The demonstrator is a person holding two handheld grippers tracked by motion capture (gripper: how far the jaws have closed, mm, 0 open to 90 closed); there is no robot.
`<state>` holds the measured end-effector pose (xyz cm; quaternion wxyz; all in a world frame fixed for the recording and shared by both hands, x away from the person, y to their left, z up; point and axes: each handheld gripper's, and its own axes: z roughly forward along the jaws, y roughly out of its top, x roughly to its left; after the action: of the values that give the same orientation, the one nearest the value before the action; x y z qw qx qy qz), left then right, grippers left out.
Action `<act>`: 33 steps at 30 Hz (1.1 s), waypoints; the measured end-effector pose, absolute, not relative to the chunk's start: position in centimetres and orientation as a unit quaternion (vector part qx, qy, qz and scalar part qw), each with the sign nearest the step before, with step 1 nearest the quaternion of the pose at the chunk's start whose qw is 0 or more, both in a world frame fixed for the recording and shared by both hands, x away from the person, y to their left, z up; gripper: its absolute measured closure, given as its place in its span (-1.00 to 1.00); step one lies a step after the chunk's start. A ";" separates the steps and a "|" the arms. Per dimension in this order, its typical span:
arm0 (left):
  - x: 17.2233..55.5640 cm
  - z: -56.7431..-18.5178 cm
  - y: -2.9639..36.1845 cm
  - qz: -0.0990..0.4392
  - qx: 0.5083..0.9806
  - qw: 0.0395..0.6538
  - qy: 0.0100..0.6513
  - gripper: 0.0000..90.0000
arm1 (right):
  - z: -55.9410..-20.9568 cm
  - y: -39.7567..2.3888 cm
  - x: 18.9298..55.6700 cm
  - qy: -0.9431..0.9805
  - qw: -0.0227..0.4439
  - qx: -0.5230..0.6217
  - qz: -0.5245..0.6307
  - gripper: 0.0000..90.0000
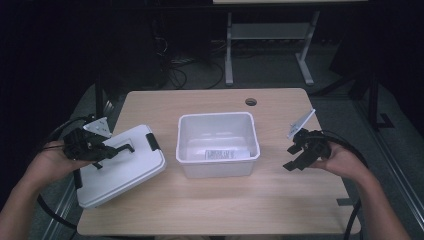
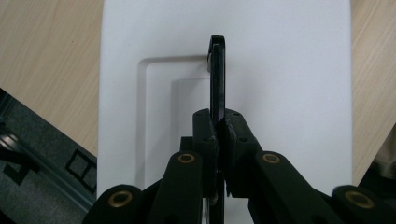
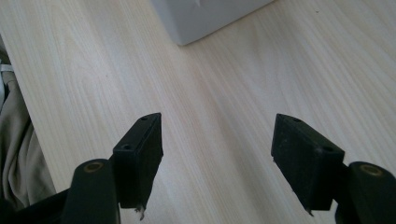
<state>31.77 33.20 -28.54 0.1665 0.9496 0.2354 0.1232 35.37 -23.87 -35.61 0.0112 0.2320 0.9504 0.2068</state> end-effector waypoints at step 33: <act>32.0 -23.3 31.6 0.122 0.954 0.177 0.209 0.88 | -36.5 -24.4 35.1 0.948 0.005 0.236 0.215 -0.28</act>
<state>32.00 31.55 -23.31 0.1767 0.9541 0.2086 0.1224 35.13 -24.38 -36.49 0.0048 0.2363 0.9476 0.2147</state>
